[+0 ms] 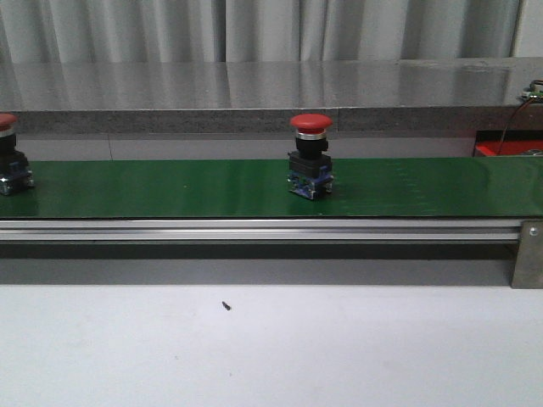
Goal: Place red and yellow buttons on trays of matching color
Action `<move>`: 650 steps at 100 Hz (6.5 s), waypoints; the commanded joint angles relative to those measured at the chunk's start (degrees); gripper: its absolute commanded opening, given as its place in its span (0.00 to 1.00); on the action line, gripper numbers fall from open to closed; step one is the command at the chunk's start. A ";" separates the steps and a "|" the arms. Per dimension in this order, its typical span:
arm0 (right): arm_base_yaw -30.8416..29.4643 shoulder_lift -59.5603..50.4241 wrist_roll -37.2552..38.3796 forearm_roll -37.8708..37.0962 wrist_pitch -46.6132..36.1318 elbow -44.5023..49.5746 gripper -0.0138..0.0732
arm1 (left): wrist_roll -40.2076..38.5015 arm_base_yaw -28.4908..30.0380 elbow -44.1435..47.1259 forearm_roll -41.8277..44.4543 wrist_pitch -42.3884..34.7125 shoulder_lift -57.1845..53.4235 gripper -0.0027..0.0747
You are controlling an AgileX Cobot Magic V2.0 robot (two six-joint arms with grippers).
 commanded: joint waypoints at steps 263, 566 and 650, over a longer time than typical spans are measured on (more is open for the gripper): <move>4.09 97.59 -19.97 15.05 52.73 -82.51 0.46 | -0.01 -0.43 -0.85 -1.15 -2.77 -4.29 0.01; -5.21 86.30 -36.73 26.35 60.57 -82.70 0.81 | -0.01 -0.43 -0.85 -1.15 -2.77 -4.29 0.01; 5.00 99.18 -38.47 20.57 50.80 -82.96 0.81 | -0.01 -0.43 -0.85 -1.15 -2.77 -4.29 0.01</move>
